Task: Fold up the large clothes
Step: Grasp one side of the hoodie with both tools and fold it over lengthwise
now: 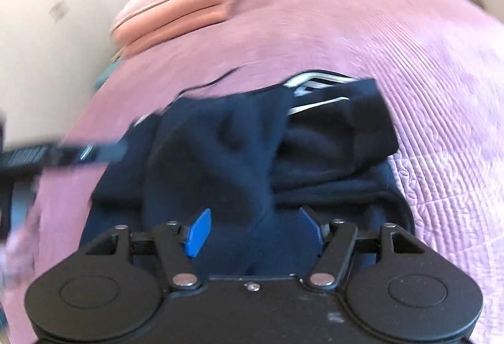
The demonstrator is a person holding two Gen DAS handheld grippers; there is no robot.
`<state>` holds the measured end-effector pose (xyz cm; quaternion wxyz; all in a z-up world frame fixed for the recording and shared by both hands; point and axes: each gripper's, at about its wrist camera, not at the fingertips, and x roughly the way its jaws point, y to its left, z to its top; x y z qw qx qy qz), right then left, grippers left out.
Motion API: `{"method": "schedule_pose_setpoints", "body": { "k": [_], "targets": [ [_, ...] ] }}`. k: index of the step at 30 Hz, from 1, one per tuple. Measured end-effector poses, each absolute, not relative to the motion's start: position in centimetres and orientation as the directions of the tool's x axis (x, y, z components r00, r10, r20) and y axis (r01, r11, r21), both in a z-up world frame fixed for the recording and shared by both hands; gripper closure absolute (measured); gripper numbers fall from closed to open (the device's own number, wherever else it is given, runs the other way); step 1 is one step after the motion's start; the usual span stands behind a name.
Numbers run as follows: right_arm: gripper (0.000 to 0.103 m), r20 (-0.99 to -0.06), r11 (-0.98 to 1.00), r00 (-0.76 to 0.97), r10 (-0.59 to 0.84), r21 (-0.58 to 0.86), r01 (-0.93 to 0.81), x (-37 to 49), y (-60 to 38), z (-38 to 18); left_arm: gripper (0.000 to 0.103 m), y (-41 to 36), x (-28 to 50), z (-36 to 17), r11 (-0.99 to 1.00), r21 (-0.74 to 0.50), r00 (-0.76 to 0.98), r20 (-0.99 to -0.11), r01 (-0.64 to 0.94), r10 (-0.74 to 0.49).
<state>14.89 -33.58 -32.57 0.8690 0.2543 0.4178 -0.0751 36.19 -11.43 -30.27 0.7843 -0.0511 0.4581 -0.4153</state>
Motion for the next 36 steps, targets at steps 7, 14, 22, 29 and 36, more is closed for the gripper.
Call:
{"method": "schedule_pose_setpoints", "body": {
  "k": [7, 14, 22, 29, 36],
  "targets": [
    [0.061, -0.776, 0.732, 0.612, 0.154, 0.505, 0.457, 16.4, -35.5, -37.0, 0.028, -15.5, 37.0, -32.3, 0.668, -0.536, 0.177, -0.696, 0.516, -0.695],
    [0.063, -0.703, 0.76, 0.622, 0.346, 0.598, 0.254, 17.5, -30.1, -35.4, 0.04, -17.6, 39.0, -35.7, 0.691, -0.608, 0.089, -0.722, 0.392, -0.686],
    [0.059, -0.692, 0.764, 0.643, 0.329, 0.595, 0.249, 16.1, -31.2, -33.9, 0.097, -16.0, 39.7, -36.9, 0.761, -0.562, 0.156, -0.761, 0.324, -0.629],
    [0.028, -0.684, 0.615, 0.68, 0.265, 0.663, 0.427, 17.4, -36.4, -35.3, 0.097, -10.7, 37.8, -31.6, 0.726, -0.576, 0.284, -0.675, 0.376, -0.681],
    [0.027, -0.741, 0.581, 0.601, 0.299, 0.641, 0.501, 20.4, -33.8, -37.3, 0.097, -7.8, 37.8, -29.6, 0.724, -0.577, 0.312, -0.656, 0.379, -0.687]
  ]
}}
